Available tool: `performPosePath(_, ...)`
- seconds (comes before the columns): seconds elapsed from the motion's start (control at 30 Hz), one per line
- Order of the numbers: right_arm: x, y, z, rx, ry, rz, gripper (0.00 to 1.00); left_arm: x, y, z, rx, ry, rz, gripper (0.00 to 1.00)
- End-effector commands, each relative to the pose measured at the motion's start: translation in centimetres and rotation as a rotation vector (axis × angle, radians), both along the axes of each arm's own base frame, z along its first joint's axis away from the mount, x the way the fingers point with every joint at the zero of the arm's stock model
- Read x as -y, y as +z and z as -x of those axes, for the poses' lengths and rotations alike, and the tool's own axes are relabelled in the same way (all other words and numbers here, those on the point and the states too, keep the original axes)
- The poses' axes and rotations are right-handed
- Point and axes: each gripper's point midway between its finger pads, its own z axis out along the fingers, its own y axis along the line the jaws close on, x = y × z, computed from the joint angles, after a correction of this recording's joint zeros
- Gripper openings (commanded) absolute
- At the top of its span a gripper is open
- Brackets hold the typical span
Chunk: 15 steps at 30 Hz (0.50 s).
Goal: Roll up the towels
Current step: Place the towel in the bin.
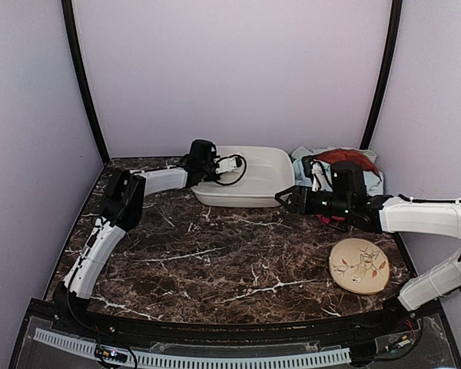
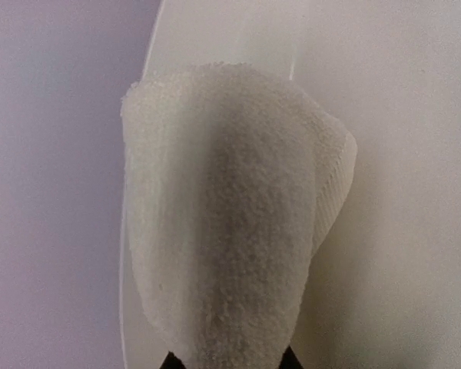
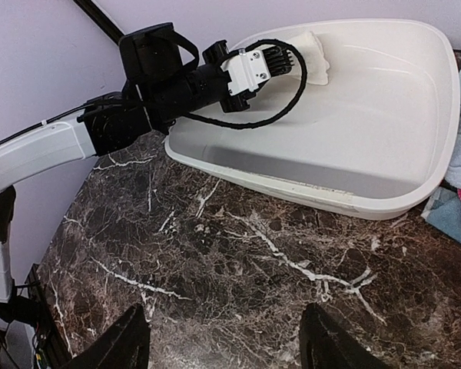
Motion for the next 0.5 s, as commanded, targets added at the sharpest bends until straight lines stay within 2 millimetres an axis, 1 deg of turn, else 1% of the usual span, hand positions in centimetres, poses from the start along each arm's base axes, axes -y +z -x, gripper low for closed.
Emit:
performPosePath(0.0,-0.6,0.6,0.1,0.014,0.019,-0.032,0.67,0.0,-3.5,2.6,-0.177,-0.049,-0.073,0.10)
performPosePath(0.07,-0.6,0.8,0.0,0.021,0.017,-0.029,0.67,-0.3,-4.4,3.4,-0.242,-0.054,-0.085,0.19)
performPosePath(0.13,-0.8,1.1,-0.2,0.025,0.020,-0.030,0.68,-0.5,-4.7,4.0,-0.281,-0.056,-0.088,0.26)
performPosePath(0.17,-0.9,1.1,-0.3,0.023,0.024,-0.031,0.68,-0.5,-4.5,4.2,-0.293,-0.056,-0.081,0.31)
performPosePath(0.2,-1.1,1.3,-0.3,0.023,0.029,-0.034,0.68,-0.4,-4.3,4.4,-0.305,-0.059,-0.072,0.41)
performPosePath(0.23,-1.2,1.3,-0.4,0.020,0.032,-0.037,0.68,-0.5,-4.0,4.5,-0.312,-0.061,-0.061,0.48)
performPosePath(0.3,-1.3,1.5,-0.4,0.020,0.034,-0.041,0.70,-0.2,-3.8,4.7,-0.332,-0.071,-0.041,0.59)
performPosePath(0.33,-1.3,1.6,-0.4,0.022,0.035,-0.043,0.72,0.1,-2.2,4.7,-0.324,-0.078,-0.021,0.65)
performPosePath(0.4,-1.3,1.8,-0.2,0.020,0.039,-0.049,0.75,0.6,-0.5,5.0,-0.340,-0.096,0.014,0.73)
performPosePath(0.47,-1.2,2.0,-0.1,0.023,0.039,-0.054,0.75,1.0,0.8,5.8,-0.367,-0.126,0.043,0.76)
